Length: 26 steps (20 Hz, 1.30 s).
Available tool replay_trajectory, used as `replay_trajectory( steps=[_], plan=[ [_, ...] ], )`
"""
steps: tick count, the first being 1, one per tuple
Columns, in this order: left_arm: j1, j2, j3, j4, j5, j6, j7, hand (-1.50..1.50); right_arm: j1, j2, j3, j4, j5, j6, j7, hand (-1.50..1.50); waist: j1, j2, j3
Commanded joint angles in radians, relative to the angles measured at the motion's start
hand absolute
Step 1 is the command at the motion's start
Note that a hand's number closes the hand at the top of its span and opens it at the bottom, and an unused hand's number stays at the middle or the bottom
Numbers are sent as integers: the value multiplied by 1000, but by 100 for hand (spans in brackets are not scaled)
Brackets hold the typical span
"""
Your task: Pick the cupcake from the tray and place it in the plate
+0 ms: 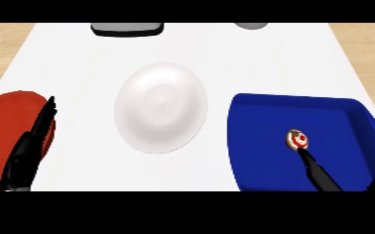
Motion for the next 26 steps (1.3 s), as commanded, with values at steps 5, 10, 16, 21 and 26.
replay_trajectory(
  steps=[5,10,16,21,26],
  plan=[
    [9,-2,11,1,3,-32,-31,0,204,-269,125,-75,160,-83,423,-150,36,11,-2],
    [-5,-2,4,5,-12,-53,-39,0,205,-446,118,-129,198,-23,727,-150,46,14,-1],
    [4,-2,48,8,-3,-68,-39,0,52,-605,71,-148,218,105,1081,-150,39,7,2],
    [-9,-28,20,7,-52,-52,-2,0,-128,-647,107,-8,215,252,1236,-150,38,6,4],
    [-46,-38,67,46,-41,-103,-12,0,-231,-599,156,86,230,359,1243,-150,23,4,5]
  ],
)
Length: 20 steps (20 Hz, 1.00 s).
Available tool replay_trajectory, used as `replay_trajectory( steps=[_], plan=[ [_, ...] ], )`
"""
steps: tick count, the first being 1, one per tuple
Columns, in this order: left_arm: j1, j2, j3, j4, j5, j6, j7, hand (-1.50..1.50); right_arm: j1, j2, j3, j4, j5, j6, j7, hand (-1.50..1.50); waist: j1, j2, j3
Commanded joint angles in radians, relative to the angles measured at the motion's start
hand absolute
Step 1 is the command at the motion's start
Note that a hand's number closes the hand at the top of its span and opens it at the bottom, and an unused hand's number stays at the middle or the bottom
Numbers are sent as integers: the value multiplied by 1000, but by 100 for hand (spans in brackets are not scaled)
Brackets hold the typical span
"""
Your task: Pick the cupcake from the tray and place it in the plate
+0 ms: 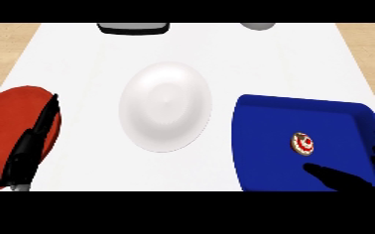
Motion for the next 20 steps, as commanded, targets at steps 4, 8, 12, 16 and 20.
replay_trajectory(
  steps=[4,8,12,16,20],
  plan=[
    [1,-56,32,-11,-52,-8,25,0,-57,58,-35,114,-35,160,-27,-150,-15,-4,1],
    [8,-65,52,-39,-74,-26,62,0,-137,114,-42,197,-45,231,-54,-150,-13,-3,2],
    [47,-45,103,-79,-52,-71,52,0,-112,182,-33,277,-60,275,-186,-150,-12,-4,2],
    [70,-88,118,-14,-100,-100,-26,0,-156,222,-47,289,-8,316,-100,-150,-12,-4,1],
    [35,-109,163,2,-116,-138,-14,0,-189,297,-76,368,35,338,-138,-150,-13,-4,1]
  ],
)
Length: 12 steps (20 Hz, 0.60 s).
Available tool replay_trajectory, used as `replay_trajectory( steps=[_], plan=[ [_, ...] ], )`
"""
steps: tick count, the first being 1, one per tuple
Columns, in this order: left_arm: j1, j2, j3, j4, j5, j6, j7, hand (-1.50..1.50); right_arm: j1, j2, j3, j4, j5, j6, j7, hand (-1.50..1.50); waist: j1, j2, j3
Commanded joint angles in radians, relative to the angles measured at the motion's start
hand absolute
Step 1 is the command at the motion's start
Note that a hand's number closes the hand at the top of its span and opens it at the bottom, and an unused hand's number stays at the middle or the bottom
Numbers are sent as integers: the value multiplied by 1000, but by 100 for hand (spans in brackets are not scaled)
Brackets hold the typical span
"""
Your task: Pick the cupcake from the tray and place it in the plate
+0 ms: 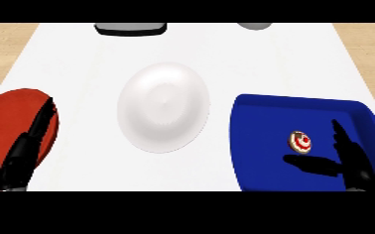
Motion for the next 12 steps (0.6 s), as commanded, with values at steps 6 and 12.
replay_trajectory(
  steps=[6,12],
  plan=[
    [59,-63,42,-73,-82,-26,17,0,-15,104,-92,145,28,88,-126,-150,0,-1,0],
    [-30,-64,89,-64,-99,-85,90,0,-100,162,-140,238,60,115,-229,150,0,0,0]
  ],
)
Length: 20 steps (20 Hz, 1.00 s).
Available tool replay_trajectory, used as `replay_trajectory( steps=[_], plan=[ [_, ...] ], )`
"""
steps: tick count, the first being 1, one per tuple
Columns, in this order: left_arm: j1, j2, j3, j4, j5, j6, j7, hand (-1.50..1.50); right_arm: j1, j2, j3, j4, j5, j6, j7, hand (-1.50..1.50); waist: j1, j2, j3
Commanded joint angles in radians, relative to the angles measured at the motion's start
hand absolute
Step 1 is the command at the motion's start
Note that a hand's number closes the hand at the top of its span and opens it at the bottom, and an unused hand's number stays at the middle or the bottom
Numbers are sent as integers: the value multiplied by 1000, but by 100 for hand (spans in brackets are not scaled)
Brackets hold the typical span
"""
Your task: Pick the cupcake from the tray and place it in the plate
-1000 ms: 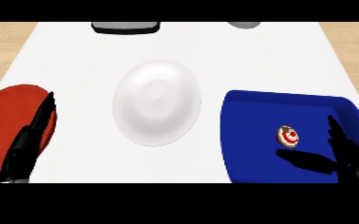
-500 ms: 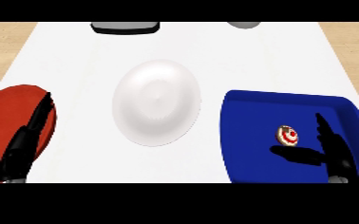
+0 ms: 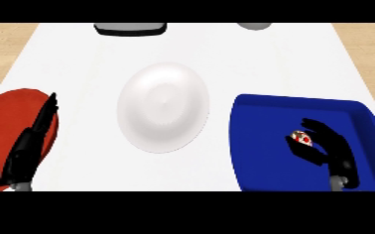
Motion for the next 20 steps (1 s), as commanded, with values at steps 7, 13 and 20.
replay_trajectory(
  steps=[7,13,20],
  plan=[
    [-37,-40,-23,-20,-32,-53,-20,0,-254,-136,121,101,165,252,-167,150,115,28,1],
    [-82,-42,-71,-30,-45,-88,-45,0,-434,-304,296,131,302,499,-408,150,230,62,2],
    [-107,-47,-67,-14,-50,-82,-23,0,-667,-340,255,356,353,483,-724,150,187,57,9]
  ],
)
